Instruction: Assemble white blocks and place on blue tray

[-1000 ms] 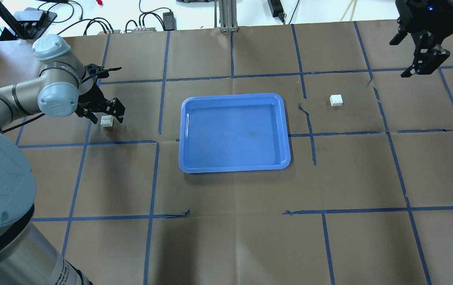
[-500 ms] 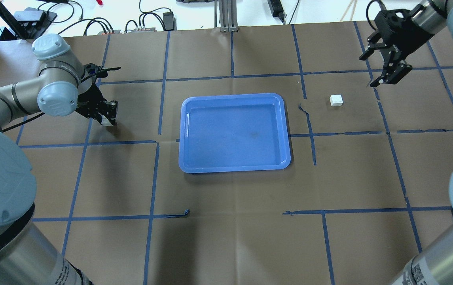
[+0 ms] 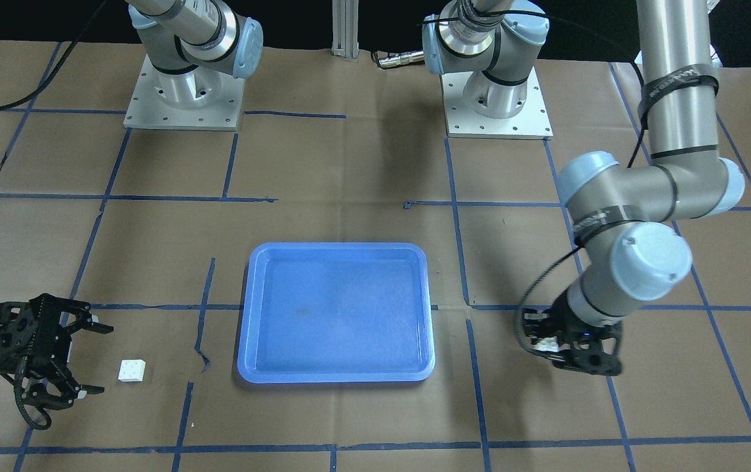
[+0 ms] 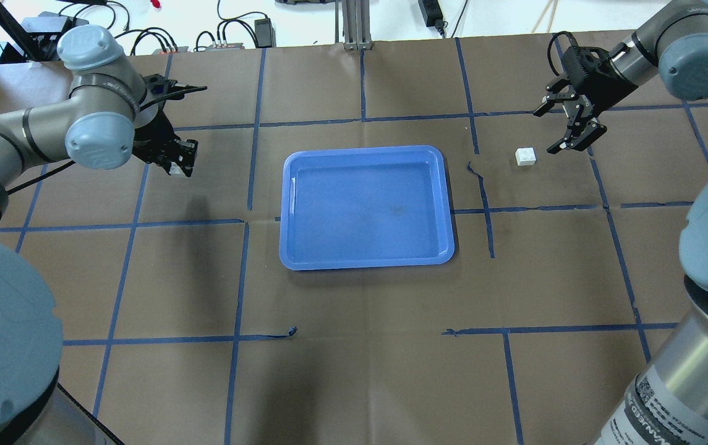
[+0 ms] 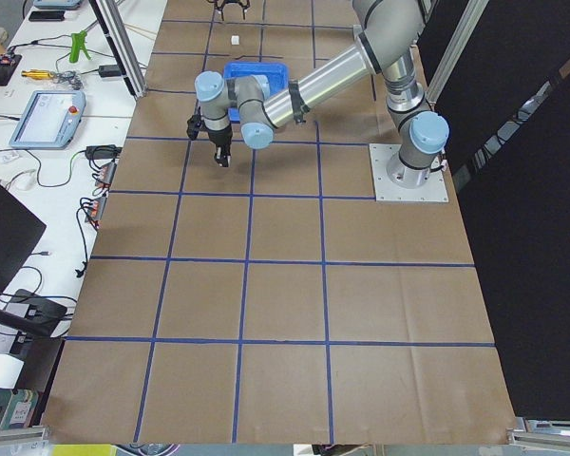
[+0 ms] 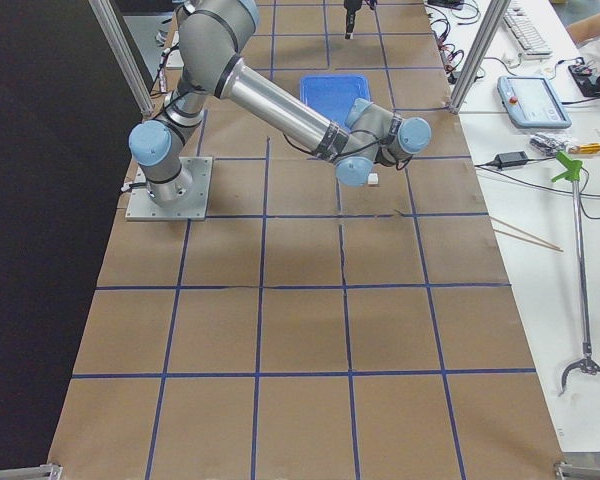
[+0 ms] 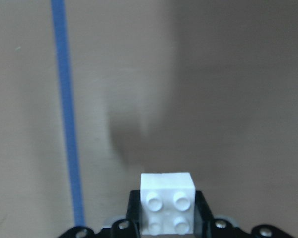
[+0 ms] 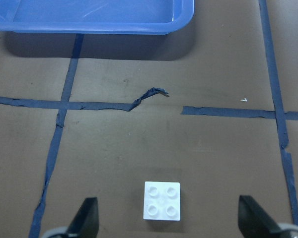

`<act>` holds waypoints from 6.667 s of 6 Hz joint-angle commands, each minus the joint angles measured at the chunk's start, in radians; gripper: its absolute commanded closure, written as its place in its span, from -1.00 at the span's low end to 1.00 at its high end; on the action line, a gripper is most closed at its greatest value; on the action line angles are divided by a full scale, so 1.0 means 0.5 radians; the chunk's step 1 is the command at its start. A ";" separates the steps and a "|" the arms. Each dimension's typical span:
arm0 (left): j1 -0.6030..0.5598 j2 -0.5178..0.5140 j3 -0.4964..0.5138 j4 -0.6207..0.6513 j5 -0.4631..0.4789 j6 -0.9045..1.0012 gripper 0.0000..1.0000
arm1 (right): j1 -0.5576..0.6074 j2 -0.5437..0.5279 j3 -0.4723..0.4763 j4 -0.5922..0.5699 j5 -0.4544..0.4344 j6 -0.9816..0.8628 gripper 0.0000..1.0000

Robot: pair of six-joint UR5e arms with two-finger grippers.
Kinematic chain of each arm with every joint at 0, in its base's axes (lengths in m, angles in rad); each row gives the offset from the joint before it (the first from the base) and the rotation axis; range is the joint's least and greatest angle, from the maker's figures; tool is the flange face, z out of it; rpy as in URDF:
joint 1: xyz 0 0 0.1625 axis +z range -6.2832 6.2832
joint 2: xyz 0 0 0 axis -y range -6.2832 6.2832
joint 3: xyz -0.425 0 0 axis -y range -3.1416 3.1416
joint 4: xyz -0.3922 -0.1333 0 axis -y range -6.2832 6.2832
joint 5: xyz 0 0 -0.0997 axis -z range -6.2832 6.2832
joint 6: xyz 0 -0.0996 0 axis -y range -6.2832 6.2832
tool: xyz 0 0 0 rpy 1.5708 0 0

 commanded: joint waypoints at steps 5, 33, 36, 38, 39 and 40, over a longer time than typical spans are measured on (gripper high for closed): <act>-0.859 -0.082 -0.020 0.016 0.015 1.301 1.00 | -0.030 0.170 0.095 -0.148 0.014 -0.002 -0.99; -0.381 0.960 0.234 -1.060 -0.031 -0.715 -0.99 | 1.013 -0.186 1.068 -1.786 0.131 1.452 0.33; -0.378 0.957 0.244 -1.525 -0.044 -0.706 -0.99 | 1.013 -0.201 1.068 -1.777 0.128 1.473 0.33; -0.381 0.942 0.244 -1.581 -0.047 -0.709 -0.99 | 1.013 -0.201 1.102 -1.780 0.131 1.470 0.33; -0.381 0.945 0.274 -1.564 -0.047 -0.709 -0.99 | 1.016 -0.204 1.102 -1.780 0.134 1.470 0.33; -0.378 0.936 0.323 -1.536 -0.044 -0.712 -0.99 | 1.019 -0.204 1.105 -1.780 0.140 1.470 0.33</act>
